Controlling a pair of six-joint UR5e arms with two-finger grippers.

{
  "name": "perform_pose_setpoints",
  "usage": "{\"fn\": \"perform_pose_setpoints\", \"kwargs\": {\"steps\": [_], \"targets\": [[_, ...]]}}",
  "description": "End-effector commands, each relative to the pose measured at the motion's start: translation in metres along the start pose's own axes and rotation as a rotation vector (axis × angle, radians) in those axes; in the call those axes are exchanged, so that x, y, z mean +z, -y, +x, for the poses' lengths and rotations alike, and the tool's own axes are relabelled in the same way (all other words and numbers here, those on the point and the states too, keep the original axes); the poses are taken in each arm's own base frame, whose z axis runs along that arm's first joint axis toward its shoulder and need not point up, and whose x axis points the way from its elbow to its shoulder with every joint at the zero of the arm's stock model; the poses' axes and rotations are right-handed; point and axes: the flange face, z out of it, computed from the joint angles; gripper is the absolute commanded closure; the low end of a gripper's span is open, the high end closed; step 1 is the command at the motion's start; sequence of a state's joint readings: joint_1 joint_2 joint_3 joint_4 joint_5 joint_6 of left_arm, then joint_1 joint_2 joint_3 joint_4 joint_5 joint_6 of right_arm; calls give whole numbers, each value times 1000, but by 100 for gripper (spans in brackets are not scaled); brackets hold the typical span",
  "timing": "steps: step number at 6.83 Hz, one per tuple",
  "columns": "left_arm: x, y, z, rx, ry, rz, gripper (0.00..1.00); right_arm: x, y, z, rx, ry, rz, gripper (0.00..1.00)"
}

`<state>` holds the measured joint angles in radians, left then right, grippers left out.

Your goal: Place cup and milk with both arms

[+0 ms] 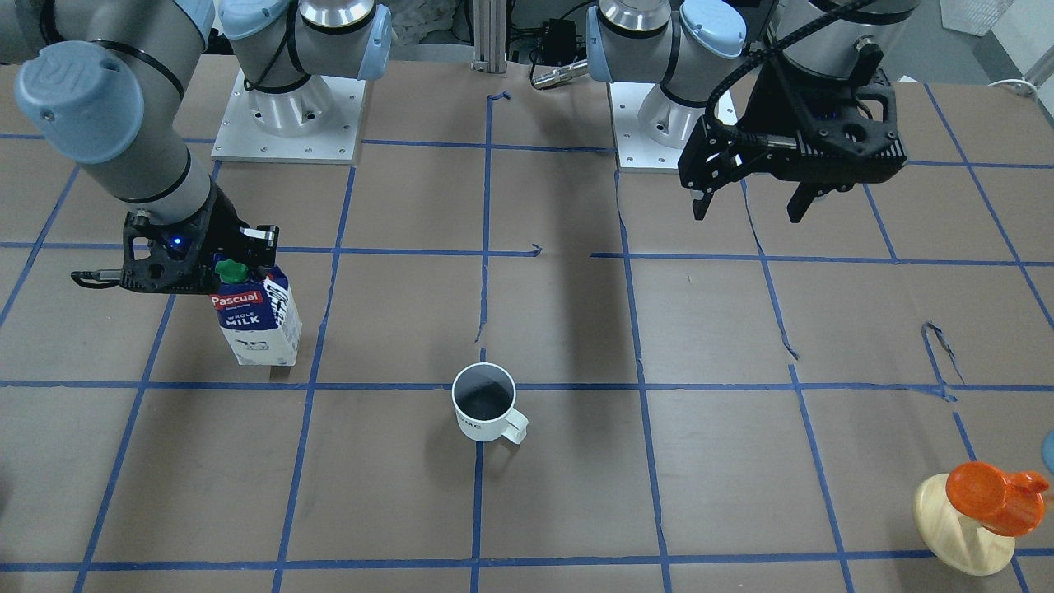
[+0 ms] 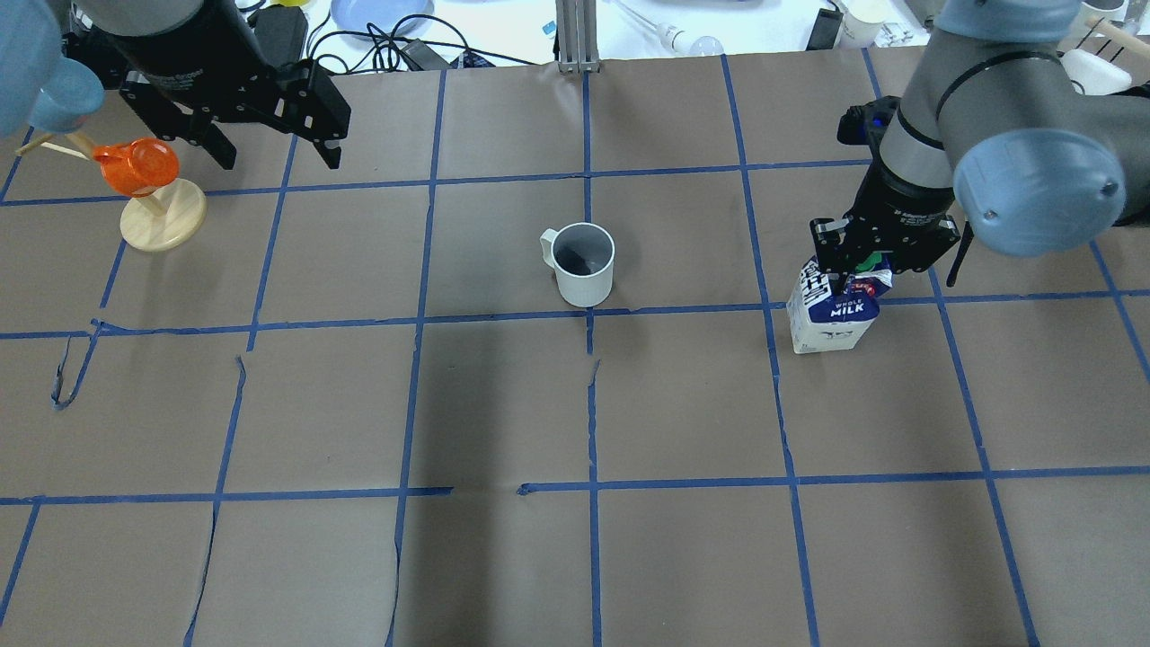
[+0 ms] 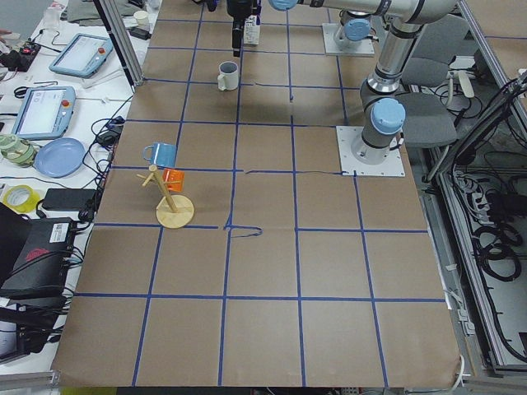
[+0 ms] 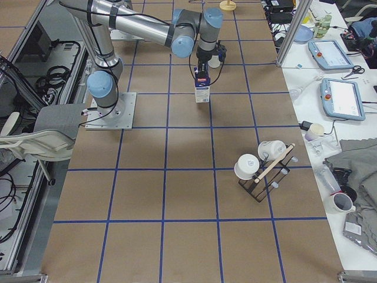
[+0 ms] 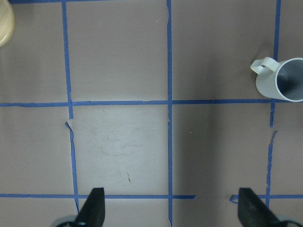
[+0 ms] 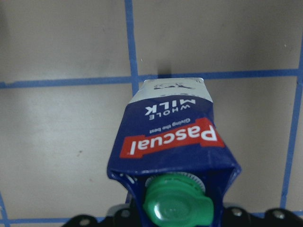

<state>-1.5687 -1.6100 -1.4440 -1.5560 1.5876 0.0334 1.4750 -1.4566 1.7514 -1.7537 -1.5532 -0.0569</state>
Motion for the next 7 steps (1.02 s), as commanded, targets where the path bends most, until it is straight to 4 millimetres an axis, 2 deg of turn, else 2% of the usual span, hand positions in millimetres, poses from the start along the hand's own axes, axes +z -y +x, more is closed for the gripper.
{"fn": "perform_pose_setpoints", "kwargs": {"steps": [1, 3, 4, 5, 7], "targets": [[-3, -1, -3, 4, -6, 24, 0, -6, 48, -52, 37, 43, 23, 89], [-1, 0, -1, 7, -11, 22, 0, -1, 68, -138, 71, 38, 29, 89], [2, 0, 0, 10, -4, 16, 0, 8, 61, -171, 43, 72, 12, 89], [2, 0, 0, 10, -4, 16, 0, 11, 59, -183, 77, 93, 9, 89], [2, 0, 0, 10, -2, 16, 0, 15, 60, -183, 21, 86, 14, 89]]}}
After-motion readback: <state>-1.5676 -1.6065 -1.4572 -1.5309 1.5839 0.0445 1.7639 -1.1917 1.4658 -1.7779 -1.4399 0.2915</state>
